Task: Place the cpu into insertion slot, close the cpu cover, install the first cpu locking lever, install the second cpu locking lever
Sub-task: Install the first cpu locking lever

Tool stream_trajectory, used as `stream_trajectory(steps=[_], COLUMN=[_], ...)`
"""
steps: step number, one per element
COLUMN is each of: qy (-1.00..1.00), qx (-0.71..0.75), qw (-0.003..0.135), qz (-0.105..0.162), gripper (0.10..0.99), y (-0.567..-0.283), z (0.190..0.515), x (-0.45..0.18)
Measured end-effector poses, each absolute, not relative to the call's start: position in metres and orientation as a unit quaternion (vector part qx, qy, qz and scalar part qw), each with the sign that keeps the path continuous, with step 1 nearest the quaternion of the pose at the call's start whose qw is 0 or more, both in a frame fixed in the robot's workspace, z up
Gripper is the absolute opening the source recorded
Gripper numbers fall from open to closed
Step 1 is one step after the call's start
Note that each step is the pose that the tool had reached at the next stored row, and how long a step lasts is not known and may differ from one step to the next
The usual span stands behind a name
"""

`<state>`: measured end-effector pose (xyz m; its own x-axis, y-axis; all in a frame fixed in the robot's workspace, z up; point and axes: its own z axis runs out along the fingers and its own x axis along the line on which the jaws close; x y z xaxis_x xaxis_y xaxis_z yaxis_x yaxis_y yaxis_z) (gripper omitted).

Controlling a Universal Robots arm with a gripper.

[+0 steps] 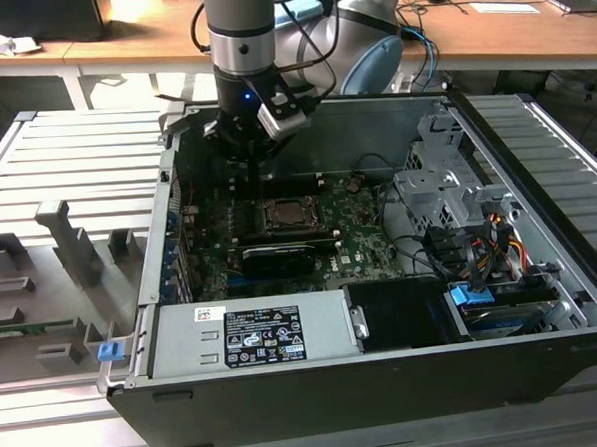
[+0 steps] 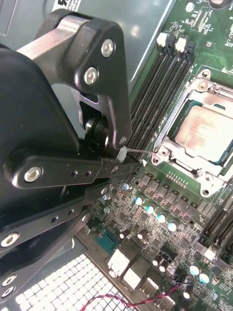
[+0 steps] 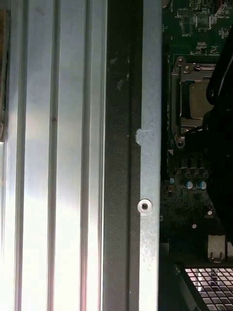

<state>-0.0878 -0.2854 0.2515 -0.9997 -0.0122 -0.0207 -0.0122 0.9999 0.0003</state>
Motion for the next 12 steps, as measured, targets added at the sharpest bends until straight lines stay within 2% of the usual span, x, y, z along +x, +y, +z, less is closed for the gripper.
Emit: stream_trajectory(steps=[12], qy=[1.0], qx=[-0.006], qw=[0.01], qz=[-0.001], gripper=[0.106], y=[-0.2854], z=[0.2502], x=[-0.0816])
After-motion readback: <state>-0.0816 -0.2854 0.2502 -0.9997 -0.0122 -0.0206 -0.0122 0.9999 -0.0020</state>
